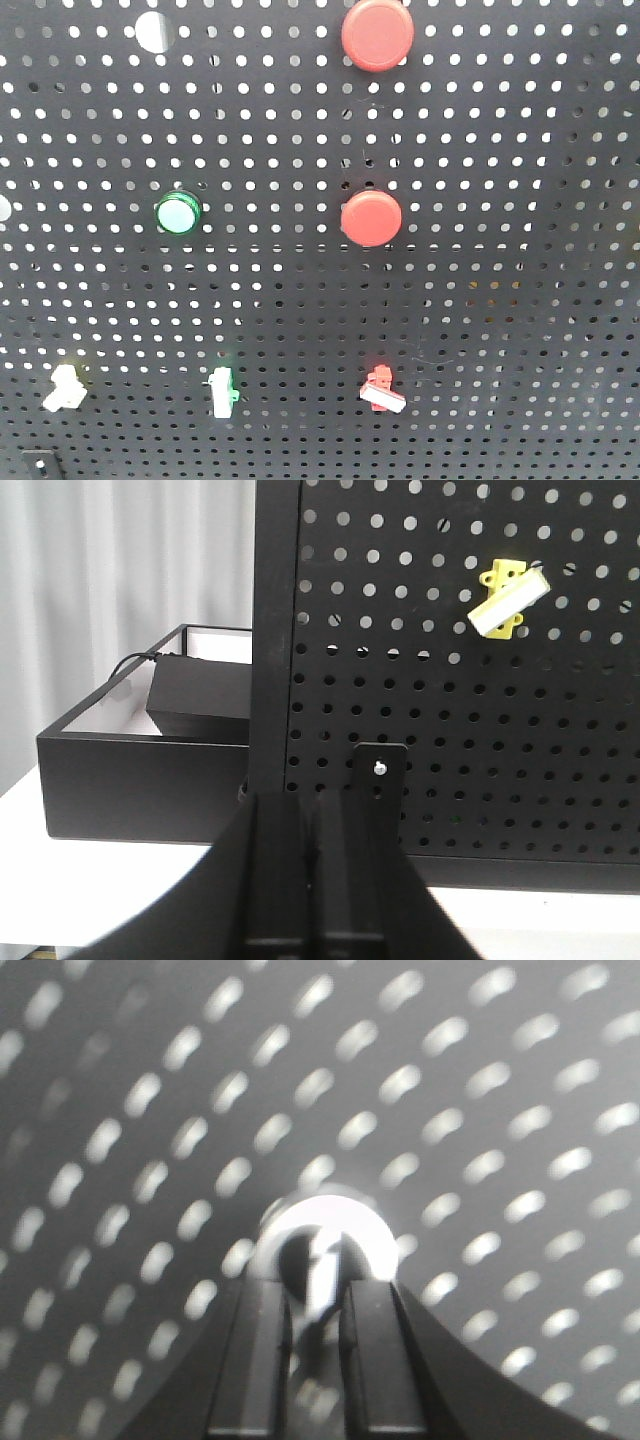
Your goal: Rotate knob clockwise with right arm
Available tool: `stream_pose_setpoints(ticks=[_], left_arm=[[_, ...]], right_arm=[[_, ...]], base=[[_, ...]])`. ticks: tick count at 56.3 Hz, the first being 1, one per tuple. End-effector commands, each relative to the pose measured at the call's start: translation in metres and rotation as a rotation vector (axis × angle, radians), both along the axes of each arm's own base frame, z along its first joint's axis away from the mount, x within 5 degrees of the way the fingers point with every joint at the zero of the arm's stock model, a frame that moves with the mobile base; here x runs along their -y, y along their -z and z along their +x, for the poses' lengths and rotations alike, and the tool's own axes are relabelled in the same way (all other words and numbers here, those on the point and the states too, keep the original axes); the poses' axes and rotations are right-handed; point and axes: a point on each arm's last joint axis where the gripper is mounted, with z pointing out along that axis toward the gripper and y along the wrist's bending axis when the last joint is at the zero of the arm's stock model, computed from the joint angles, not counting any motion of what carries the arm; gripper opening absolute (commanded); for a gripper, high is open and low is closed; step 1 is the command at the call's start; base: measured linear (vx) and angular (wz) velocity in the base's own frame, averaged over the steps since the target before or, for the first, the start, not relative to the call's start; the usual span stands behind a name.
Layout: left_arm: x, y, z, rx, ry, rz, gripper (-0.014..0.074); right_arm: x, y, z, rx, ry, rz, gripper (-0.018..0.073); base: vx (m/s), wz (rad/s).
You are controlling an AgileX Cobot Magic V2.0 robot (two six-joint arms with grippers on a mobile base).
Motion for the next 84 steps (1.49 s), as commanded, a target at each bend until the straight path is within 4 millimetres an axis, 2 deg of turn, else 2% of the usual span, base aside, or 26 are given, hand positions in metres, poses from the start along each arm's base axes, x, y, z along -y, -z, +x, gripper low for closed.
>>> stream_pose_setpoints(ticks=[1,9,18,23,33,47,52,57,69,76,84], left_arm=[[-0.001,-0.003,0.000,0.068,-0.011,-0.020,-0.0006],[-0.001,-0.003,0.000,0.068,-0.011,-0.020,-0.0006],[-0.001,-0.003,0.000,0.068,-0.011,-0.020,-0.0006],[-0.001,-0.003,0.000,0.068,-0.011,-0.020,-0.0006],[-0.001,-0.003,0.000,0.068,-0.011,-0.020,-0.0006],[-0.001,-0.003,0.000,0.068,-0.011,-0.020,-0.0006],[-0.001,-0.003,0.000,0.068,-0.011,-0.020,-0.0006],[-0.001,-0.003,0.000,0.068,-0.011,-0.020,-0.0006],[-0.001,-0.003,0.000,0.068,-0.011,-0.020,-0.0006],[-0.001,-0.003,0.000,0.068,-0.011,-0.020,-0.0006],[-0.001,-0.003,0.000,0.068,-0.011,-0.020,-0.0006]], right_arm=[[0.000,-0.019,-0.006,0.144,-0.011,0.037,0.0227],[0.000,-0.016,-0.004,0.110,-0.020,0.081,0.0143],[0.000,-0.009,0.001,0.030,-0.027,0.144,-0.0014],[0.000,-0.007,0.002,-0.001,-0.046,0.247,-0.0015],[-0.001,-0.009,0.000,-0.032,-0.132,0.662,-0.0011],[-0.003,-0.015,-0.002,-0.081,-0.350,1.441,-0.0010],[-0.003,-0.017,-0.003,-0.086,-0.405,1.600,-0.0010],[-0.002,-0.019,-0.003,-0.076,-0.432,1.651,-0.0009],[-0.002,-0.019,-0.003,-0.064,-0.427,1.612,0.0012],[-0.002,-0.019,-0.003,-0.063,-0.426,1.608,0.0069],[-0.002,-0.018,-0.003,-0.076,-0.412,1.602,0.0190]], base=[[0.00,0.00],[0.00,0.00],[0.00,0.00],[0.00,0.00],[0.00,0.00],[0.00,0.00],[0.00,0.00],[0.00,0.00],[0.00,0.00],[0.00,0.00],[0.00,0.00]])
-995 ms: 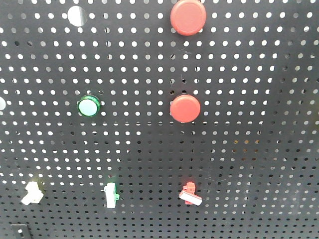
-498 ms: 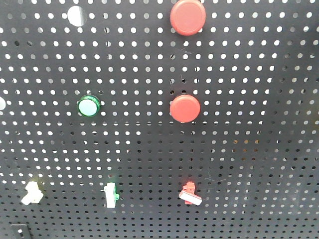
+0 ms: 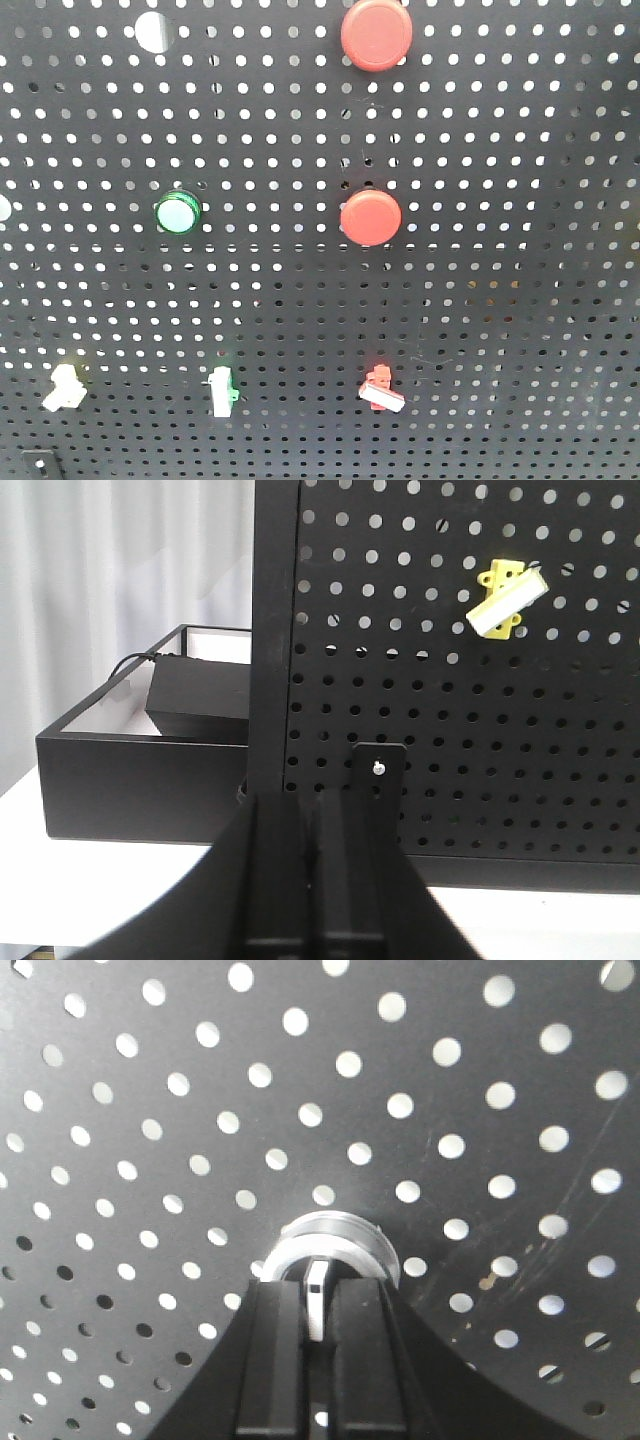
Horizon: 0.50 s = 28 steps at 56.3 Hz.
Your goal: Rotate knob clockwise with right arm
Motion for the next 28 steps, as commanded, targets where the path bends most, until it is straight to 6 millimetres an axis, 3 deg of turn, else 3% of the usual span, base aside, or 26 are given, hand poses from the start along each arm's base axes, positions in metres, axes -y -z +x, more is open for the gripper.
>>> stream_pose_setpoints(ticks=[1,10,16,28], left_arm=[[-0.001,-0.003,0.000,0.068,-0.011,-0.020,-0.0006],[-0.001,-0.003,0.000,0.068,-0.011,-0.020,-0.0006],[-0.001,-0.003,0.000,0.068,-0.011,-0.020,-0.0006],[-0.001,-0.003,0.000,0.068,-0.011,-0.020,-0.0006]], right_arm=[[0.002,-0.019,-0.004,0.146,0.009,0.026,0.0204],[0.003,-0.018,-0.017,0.110,0.012,-0.022,0.0370],[0.005,-0.019,-0.036,0.100,0.039,-0.137,0.0425],[0.015,-0.004,-0.080,-0.050,0.110,-0.482,0.0367]], base=[[0.00,0.00],[0.00,0.00],[0.00,0.00],[0.00,0.00]])
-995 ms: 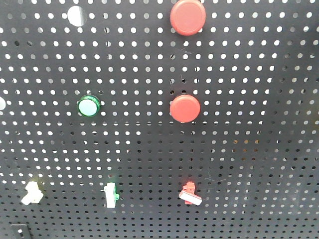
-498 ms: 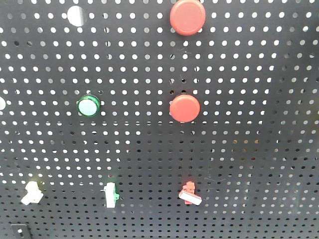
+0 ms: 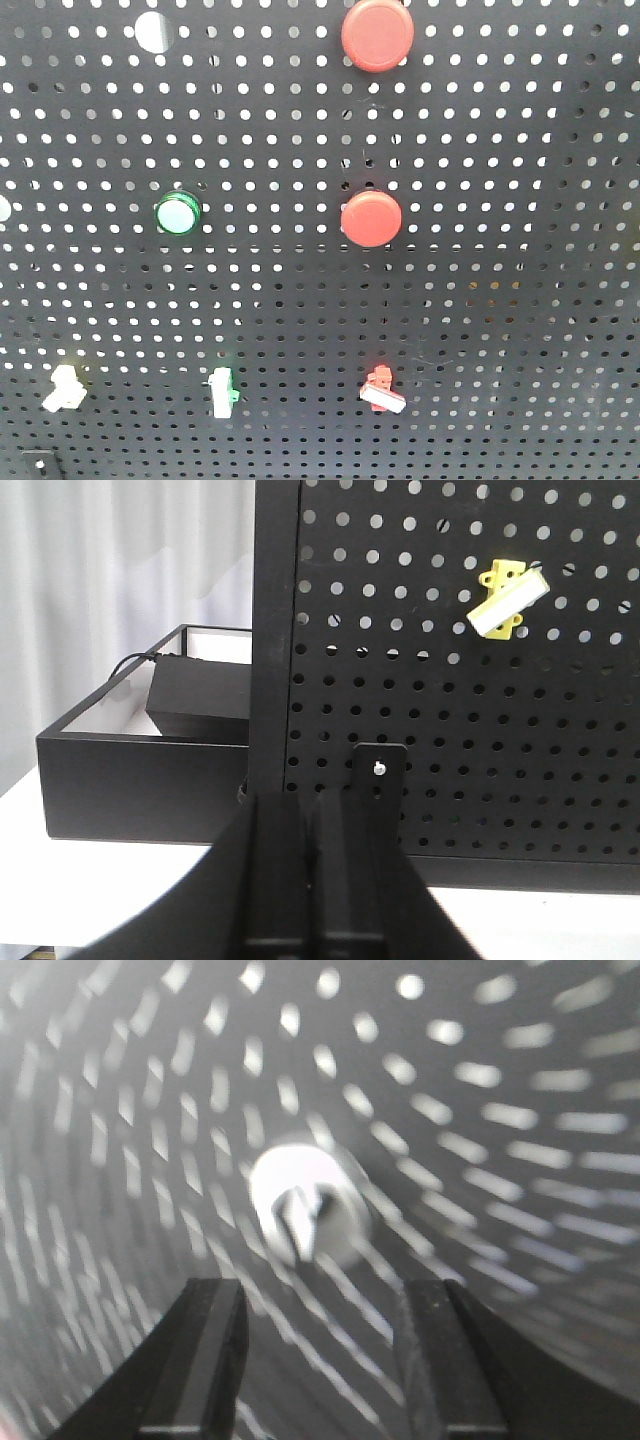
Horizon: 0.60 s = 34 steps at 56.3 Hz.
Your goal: Rotate knob clockwise with right arm
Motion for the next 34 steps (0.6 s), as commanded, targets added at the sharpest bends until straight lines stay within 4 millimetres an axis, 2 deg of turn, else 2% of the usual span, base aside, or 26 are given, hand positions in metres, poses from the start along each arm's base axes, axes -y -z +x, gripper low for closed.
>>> stream_pose_setpoints(ticks=[1,6,13,21,27,31,32,34], left_arm=[[-0.001,-0.003,0.000,0.068,-0.011,-0.020,-0.0006],[-0.001,-0.003,0.000,0.068,-0.011,-0.020,-0.0006],[-0.001,-0.003,0.000,0.068,-0.011,-0.020,-0.0006],[-0.001,-0.003,0.000,0.068,-0.011,-0.020,-0.0006],[-0.001,-0.003,0.000,0.068,-0.011,-0.020,-0.0006],[-0.001,-0.003,0.000,0.068,-0.011,-0.020,-0.0006],[-0.001,-0.003,0.000,0.068,-0.011,-0.020,-0.0006],[-0.001,-0.003,0.000,0.068,-0.011,-0.020,-0.0006]], right_arm=[[0.007,-0.004,-0.026,0.020,0.052,-0.210,0.0348],[0.011,0.009,-0.045,-0.026,0.065,-0.381,0.0235],[0.013,0.039,-0.065,-0.031,0.051,-0.565,-0.0019],[0.011,0.082,-0.070,0.046,0.049,-0.582,-0.0015],[0.009,0.111,-0.061,0.157,0.070,-0.572,-0.0013],[0.007,0.123,-0.053,0.243,0.087,-0.563,-0.0012],[0.005,0.144,-0.043,0.303,0.095,-0.556,-0.0012],[0.005,0.149,-0.041,0.309,0.095,-0.555,-0.0012]], base=[[0.00,0.00],[0.00,0.00],[0.00,0.00],[0.00,0.00],[0.00,0.00],[0.00,0.00],[0.00,0.00],[0.00,0.00]])
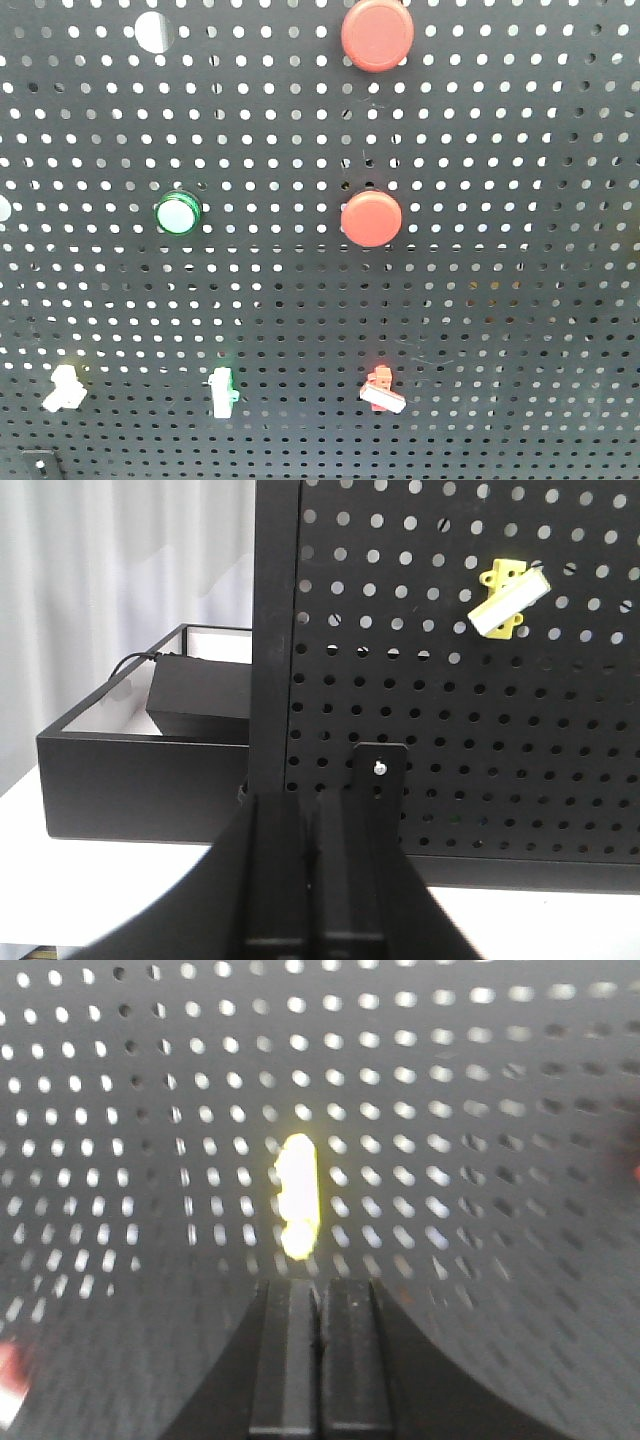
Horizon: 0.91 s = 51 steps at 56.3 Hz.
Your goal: Rotate knob clockwise with right arm
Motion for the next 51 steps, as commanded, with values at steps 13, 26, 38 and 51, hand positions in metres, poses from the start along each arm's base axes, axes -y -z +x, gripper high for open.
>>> stream_pose_setpoints(ticks=[13,26,38,51], left_arm=[[-0.001,-0.003,0.000,0.068,-0.011,-0.020,-0.0006],[-0.001,-0.003,0.000,0.068,-0.011,-0.020,-0.0006],[-0.001,-0.003,0.000,0.068,-0.011,-0.020,-0.0006],[-0.001,-0.003,0.000,0.068,-0.011,-0.020,-0.0006]], right_arm=[[-0.003,0.034,0.012,0.098,-0.011,-0.002,-0.0012],[-0.003,0.071,0.016,-0.023,-0.011,-0.016,-0.0012],[0.004,0.118,-0.001,-0.060,0.058,-0.013,-0.0012],[0.010,0.155,-0.021,-0.010,0.145,0.009,-0.0012]], base=[[0.00,0.00],[0.00,0.00],[0.00,0.00],[0.00,0.00]])
